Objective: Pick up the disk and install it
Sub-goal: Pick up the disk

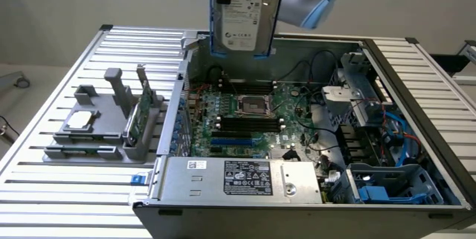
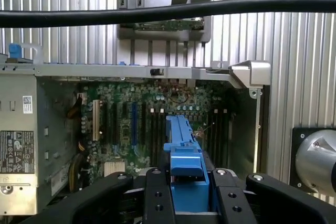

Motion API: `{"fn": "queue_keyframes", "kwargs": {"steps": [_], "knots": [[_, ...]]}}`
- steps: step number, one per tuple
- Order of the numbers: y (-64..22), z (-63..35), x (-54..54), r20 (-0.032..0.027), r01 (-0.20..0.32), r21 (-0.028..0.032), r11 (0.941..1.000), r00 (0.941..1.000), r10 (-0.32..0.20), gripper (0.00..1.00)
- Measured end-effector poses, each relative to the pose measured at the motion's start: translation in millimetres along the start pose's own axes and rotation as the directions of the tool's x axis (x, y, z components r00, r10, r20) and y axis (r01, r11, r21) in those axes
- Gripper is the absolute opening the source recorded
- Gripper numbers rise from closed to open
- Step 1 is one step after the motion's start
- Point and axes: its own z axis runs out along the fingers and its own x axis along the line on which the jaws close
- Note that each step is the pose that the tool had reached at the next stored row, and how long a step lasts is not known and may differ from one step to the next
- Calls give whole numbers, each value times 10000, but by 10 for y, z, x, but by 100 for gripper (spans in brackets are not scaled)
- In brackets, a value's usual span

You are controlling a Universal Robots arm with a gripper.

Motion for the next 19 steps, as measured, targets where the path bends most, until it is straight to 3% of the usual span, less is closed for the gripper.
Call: {"fn": "queue_keyframes", "kwargs": {"steps": [6,19], "knots": [[-191,-14,154,1,0,0,10000,10000,0,33],[-737,-45,425,0,0,4,10000,10000,0,33]]}}
